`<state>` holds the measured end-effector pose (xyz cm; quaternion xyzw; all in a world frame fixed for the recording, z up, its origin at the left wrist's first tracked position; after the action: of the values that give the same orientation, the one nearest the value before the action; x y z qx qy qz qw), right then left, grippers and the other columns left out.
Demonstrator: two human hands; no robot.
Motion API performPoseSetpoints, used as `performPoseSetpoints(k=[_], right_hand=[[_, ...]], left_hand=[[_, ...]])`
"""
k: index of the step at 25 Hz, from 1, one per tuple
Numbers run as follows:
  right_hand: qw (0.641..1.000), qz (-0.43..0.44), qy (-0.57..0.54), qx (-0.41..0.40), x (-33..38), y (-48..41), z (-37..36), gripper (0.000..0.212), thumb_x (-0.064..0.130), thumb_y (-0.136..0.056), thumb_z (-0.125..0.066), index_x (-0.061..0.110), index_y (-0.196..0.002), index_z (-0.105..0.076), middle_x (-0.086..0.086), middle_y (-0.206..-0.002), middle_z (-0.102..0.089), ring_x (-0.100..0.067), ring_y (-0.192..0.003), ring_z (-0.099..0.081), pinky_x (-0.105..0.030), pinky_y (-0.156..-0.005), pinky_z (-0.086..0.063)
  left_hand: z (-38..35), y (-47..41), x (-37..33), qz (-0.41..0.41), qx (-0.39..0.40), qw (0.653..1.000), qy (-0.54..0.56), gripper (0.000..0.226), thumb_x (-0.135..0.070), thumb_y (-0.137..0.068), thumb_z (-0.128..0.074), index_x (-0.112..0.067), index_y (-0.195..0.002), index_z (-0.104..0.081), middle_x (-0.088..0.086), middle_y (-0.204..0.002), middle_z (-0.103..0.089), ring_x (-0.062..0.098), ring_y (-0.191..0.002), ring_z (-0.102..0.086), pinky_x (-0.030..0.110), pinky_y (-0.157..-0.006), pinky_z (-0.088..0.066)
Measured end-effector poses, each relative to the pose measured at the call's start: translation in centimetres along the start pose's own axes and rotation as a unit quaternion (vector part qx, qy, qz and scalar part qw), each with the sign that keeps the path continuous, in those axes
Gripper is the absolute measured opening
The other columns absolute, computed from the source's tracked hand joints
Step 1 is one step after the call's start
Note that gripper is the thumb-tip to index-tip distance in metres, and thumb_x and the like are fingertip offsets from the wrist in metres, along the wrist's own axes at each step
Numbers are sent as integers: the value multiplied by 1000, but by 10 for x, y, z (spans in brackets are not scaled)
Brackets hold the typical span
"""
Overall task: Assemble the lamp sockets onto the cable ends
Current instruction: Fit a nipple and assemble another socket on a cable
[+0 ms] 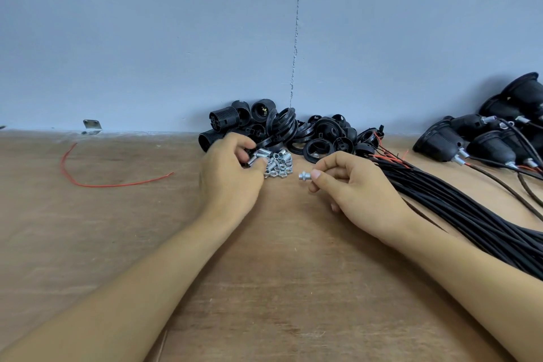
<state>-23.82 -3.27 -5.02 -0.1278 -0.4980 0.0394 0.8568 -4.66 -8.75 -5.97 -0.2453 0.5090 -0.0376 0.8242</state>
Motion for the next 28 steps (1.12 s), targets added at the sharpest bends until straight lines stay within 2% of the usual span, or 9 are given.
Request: performPoseSetpoints(k=[3,7,10,14,18,21,23,25,28], right_hand=[[1000,10,21,3,0,1,-2,5,20,-94,-66,19,-89,-66,4,-77,-75,-7,-49,-53,-26,-59,-49],[999,17,37,3,1,2,-2,5,22,-93,-68,22,-88,-67,5,-77,-75,-4,-52,-54,-30,-63,-52],[999,21,43,3,1,3,-3,5,23,-92,-69,22,-88,-67,3,-77,-74,-6,-53,-54,-33,-65,-53],[999,21,44,6,2,3,-3,5,23,-92,-69,22,-88,-67,2,-78,-74,-7,-54,-54,-34,-66,-53],[999,16,35,-7,2,4,-2,3,22,-92,-69,21,-90,-67,0,-81,-74,-10,-53,-56,-34,-65,-54],[1000,10,19,-10,1,3,-1,3,20,-92,-68,22,-91,-67,0,-82,-74,-10,-49,-57,-28,-60,-51],[1000,6,-18,-23,-1,1,1,6,17,-93,-66,23,-93,-67,0,-85,-74,-11,-48,-56,-21,-53,-46],[996,9,-68,-60,-1,-2,6,11,15,-94,-63,24,-94,-69,0,-85,-73,-12,-48,-55,-17,-48,-42],[982,22,-135,-128,0,-5,14,14,14,-96,-61,23,-95,-72,0,-81,-73,-11,-48,-51,-15,-46,-40]], left_hand=[[6,-11,12,47,-34,997,-47,35,-19,-81,-80,-25,-107,-58,0,-109,-54,13,-90,-47,26,-79,-37],[4,-17,19,41,31,995,-86,47,-26,-85,-78,-24,-127,-54,0,-127,-47,11,-99,-45,24,-86,-33],[3,-20,20,9,67,989,-131,44,-30,-89,-75,-28,-129,-55,1,-120,-56,16,-95,-51,29,-80,-37],[5,-25,23,-2,40,991,-130,30,-22,-92,-71,-26,-119,-60,1,-110,-65,22,-90,-61,30,-77,-40],[8,-24,23,-1,1,996,-85,21,-21,-93,-70,-25,-110,-59,-7,-98,-65,15,-73,-57,24,-65,-32],[10,-17,15,-7,-30,999,-28,21,-24,-92,-72,-24,-107,-58,-10,-79,-61,1,-58,-56,11,-55,-36],[14,-11,5,-13,-39,998,42,24,-26,-90,-75,-29,-108,-59,-12,-83,-66,-4,-58,-57,6,-58,-40],[13,-2,-9,-3,8,986,167,24,-25,-89,-77,-33,-108,-64,-7,-86,-73,3,-63,-67,14,-65,-52],[-3,18,-27,66,163,929,327,29,-11,-87,-79,-24,-113,-74,-1,-87,-76,26,-73,-76,32,-68,-63]])
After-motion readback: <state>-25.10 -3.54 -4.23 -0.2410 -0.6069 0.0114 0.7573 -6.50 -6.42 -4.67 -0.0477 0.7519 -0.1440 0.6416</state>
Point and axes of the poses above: each hand's wrist, its own y-axis away from the middle knuckle, its own z-axis out of the back of the hand, x = y × z, the point moved 2 cm from there along -y, towards the middle knuckle
